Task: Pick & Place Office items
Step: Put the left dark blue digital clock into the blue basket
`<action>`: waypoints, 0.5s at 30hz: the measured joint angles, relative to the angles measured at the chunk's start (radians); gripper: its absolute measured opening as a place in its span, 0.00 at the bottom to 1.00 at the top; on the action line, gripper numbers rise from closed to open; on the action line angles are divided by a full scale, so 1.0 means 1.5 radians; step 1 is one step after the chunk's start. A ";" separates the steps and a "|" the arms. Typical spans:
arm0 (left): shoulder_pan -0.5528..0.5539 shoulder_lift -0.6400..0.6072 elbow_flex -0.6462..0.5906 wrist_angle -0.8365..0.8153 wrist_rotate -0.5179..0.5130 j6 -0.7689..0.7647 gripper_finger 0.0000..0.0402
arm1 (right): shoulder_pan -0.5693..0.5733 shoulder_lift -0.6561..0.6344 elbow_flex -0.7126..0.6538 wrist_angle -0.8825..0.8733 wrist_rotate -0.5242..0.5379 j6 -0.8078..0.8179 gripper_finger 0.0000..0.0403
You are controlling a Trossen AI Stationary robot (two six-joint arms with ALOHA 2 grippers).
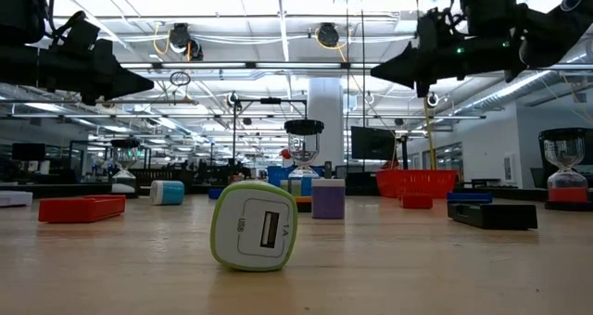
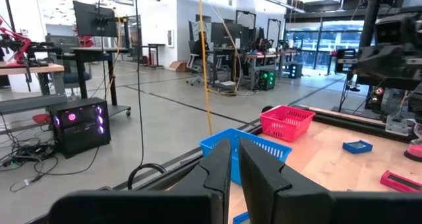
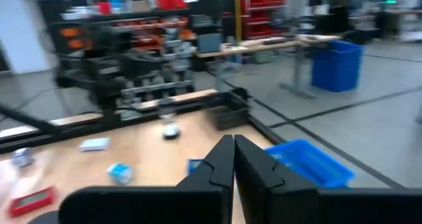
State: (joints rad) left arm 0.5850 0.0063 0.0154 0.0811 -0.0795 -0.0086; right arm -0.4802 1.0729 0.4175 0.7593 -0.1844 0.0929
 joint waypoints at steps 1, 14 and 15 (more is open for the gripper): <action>0.000 0.000 0.000 0.001 0.000 0.000 0.09 | 0.007 0.000 0.000 0.000 -0.002 0.000 0.00; 0.000 0.002 0.000 0.085 0.001 -0.195 0.09 | 0.034 -0.004 0.000 0.065 0.003 -0.055 0.00; 0.000 0.005 0.000 0.094 0.005 -0.203 0.09 | 0.034 -0.004 0.000 0.065 0.003 -0.058 0.00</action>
State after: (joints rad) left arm 0.5854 0.0136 0.0158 0.2224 -0.0721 -0.3130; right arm -0.4297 1.0668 0.4179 0.8562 -0.1801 0.0063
